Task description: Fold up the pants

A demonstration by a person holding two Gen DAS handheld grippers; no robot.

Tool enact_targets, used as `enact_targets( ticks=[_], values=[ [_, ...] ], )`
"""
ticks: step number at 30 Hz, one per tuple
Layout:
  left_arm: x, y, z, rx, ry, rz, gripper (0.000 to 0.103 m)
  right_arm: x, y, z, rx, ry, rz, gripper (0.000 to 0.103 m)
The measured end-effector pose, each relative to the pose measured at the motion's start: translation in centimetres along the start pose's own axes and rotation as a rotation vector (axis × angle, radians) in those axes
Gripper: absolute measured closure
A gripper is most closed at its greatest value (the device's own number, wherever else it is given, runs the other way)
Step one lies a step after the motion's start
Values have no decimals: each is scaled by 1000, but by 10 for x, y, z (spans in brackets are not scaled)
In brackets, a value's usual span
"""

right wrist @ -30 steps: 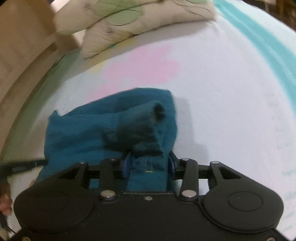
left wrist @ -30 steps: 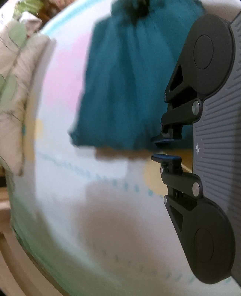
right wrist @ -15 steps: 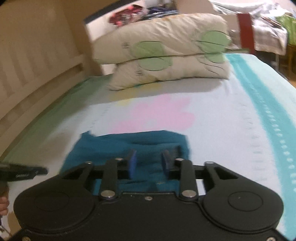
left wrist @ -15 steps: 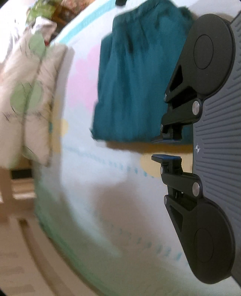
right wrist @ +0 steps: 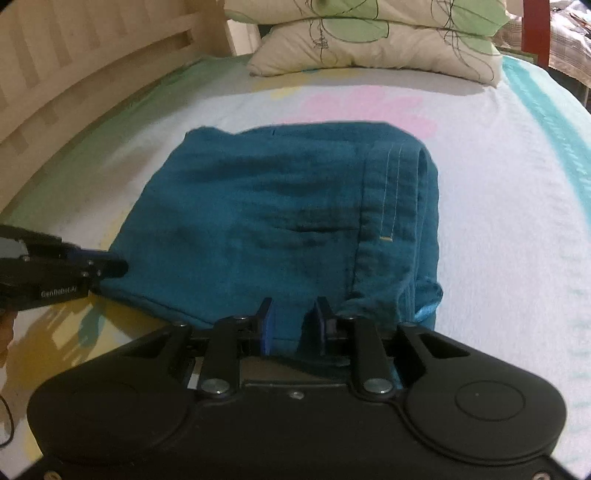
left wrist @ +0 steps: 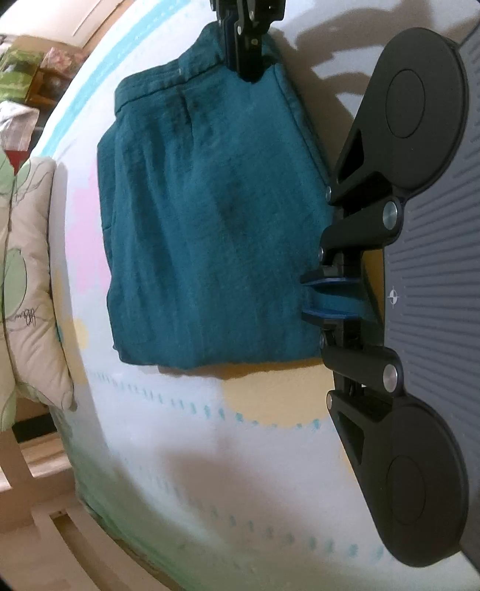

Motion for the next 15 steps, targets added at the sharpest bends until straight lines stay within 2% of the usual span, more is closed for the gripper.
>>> enact_targets(
  ticks=[4, 6, 11, 15],
  values=[
    [2, 11, 0, -24, 56, 8, 89, -13, 13, 6, 11, -19, -42, 71],
    [5, 19, 0, -32, 80, 14, 89, -13, 23, 12, 24, -21, -71, 63],
    [16, 43, -6, -37, 154, 30, 89, -5, 43, 24, 73, -56, -78, 62],
    [23, 57, -9, -91, 182, 52, 89, 0, 56, 32, 95, -65, -83, 62]
  ],
)
Point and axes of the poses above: each gripper's, at about its wrist camera, not at the fingertips, and y roughly against the way its jaws point, z to its left, x to its underside, the point moved 6 cm from there along -y, roughly the way its jaws point, and after that the axes turned 5 degrees about -z, right-handed, at the moved point
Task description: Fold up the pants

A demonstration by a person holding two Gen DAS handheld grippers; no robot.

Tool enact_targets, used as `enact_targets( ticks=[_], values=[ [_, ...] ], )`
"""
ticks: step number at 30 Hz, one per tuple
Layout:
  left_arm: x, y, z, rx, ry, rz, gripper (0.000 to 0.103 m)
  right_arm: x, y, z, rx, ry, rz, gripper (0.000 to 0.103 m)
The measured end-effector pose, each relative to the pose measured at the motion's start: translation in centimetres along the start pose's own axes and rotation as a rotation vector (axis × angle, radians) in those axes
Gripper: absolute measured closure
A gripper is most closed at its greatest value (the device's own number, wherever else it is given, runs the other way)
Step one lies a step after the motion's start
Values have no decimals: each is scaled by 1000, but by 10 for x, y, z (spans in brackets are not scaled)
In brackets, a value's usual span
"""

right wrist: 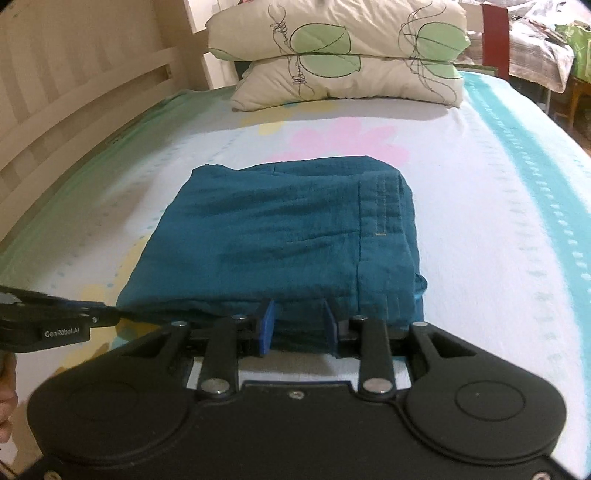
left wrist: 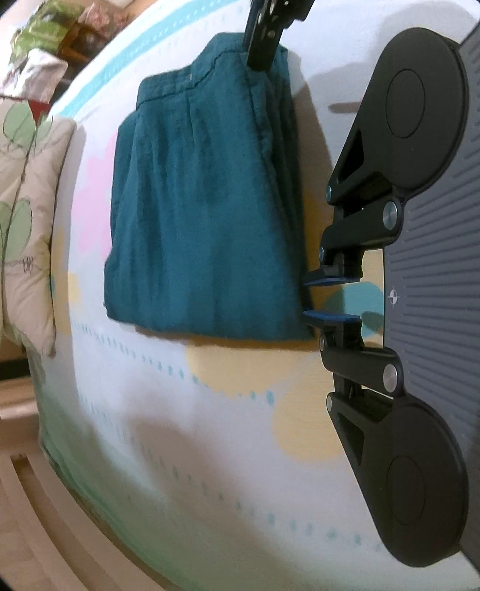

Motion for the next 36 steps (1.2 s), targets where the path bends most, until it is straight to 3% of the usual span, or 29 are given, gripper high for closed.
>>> enact_targets(
  ticks=[8, 36],
  values=[
    [8, 16, 0, 27, 30, 6, 89, 7, 12, 4, 30, -22, 12, 62],
    [14, 20, -4, 15, 7, 2, 89, 7, 10, 5, 27, -30, 32, 62]
  ],
)
Point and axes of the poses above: each gripper's, at about its wrist camera, not at the fingertips, and y roughly against the way its jaws point, z to its left, x to its underside, the point moved 6 cm from there along -y, roughly the way its jaws point, and after that the axes turned 5 degrees about -z, right-handed, at the moved point
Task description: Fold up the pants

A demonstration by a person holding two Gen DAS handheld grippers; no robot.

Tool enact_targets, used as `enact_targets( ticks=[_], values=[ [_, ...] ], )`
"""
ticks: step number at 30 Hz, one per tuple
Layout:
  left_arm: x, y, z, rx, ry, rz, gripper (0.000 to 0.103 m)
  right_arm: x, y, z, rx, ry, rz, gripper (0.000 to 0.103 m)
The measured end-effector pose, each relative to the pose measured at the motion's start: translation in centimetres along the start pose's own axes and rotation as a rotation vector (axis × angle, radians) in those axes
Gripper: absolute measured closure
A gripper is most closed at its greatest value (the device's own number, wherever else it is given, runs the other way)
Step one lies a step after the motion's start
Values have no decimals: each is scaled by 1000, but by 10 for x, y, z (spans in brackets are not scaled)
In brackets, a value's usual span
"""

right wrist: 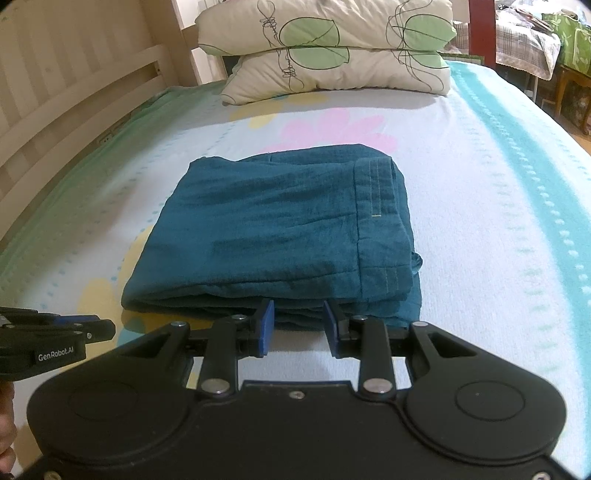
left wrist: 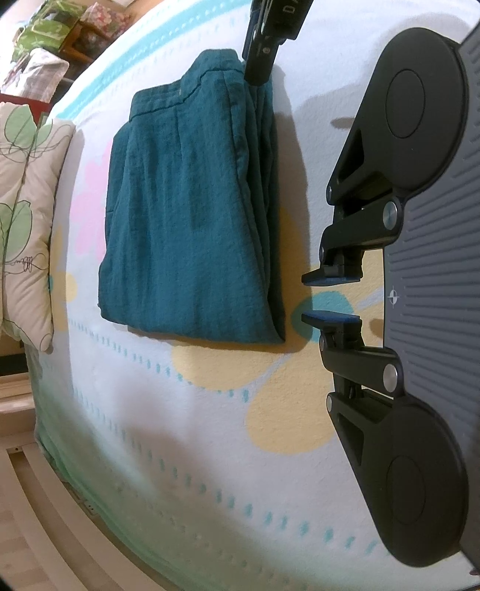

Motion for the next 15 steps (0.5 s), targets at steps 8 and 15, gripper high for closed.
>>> enact_targets(
  ticks=[8, 15],
  values=[
    [0, 0, 0, 3, -1, 3, 89, 0, 0, 0, -2, -2, 2, 62],
    [0, -3, 1, -4, -2, 16, 89, 1, -2, 0, -9, 3, 5, 62]
  ],
)
Point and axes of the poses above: each gripper's, at about its wrist camera, not at the fingertips, and y roughly against the way its jaws point, z to its left, x to its underside, the point moved 6 cm from there along -y, roughly the way its jaws point, and after that the axes turned 5 degrees about -z, right-handed, at the moved point
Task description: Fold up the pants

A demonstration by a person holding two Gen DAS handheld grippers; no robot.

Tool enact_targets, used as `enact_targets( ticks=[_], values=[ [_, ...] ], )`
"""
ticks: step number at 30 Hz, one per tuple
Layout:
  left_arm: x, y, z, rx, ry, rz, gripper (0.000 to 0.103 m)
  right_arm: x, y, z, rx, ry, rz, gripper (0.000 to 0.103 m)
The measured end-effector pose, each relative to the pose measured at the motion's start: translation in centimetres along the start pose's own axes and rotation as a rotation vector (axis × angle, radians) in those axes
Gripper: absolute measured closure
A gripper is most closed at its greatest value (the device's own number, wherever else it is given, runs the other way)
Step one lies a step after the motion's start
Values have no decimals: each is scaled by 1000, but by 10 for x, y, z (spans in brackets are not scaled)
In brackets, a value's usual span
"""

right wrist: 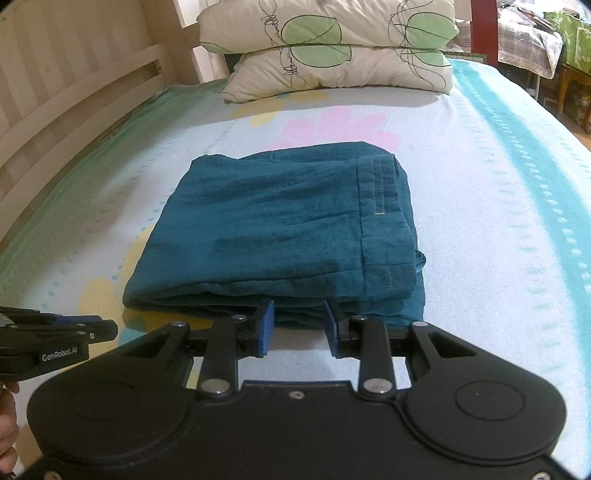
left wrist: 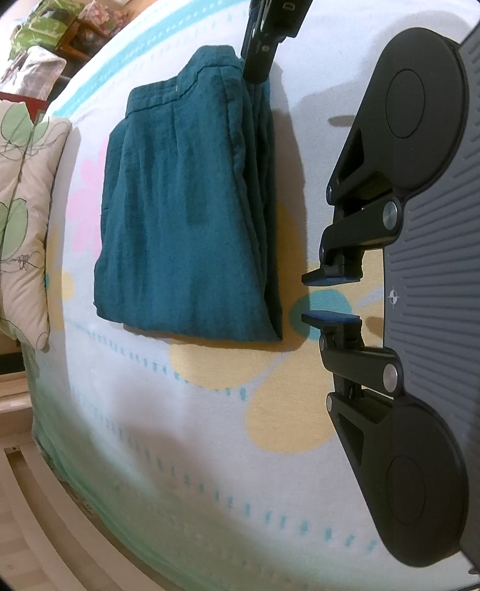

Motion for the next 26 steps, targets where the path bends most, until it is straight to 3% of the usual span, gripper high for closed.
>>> enact_targets(
  ticks=[26],
  values=[
    [2, -4, -1, 4, -6, 17, 89, 1, -3, 1, -6, 3, 6, 62]
  ],
)
Point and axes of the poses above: each gripper's, at about its wrist camera, not at the fingertips, and y roughly against the way its jaws point, z to its left, x to its underside, the point moved 6 cm from there along -y, roughly the way its jaws point, and after that the axes turned 5 degrees about -z, right-handed, at the moved point
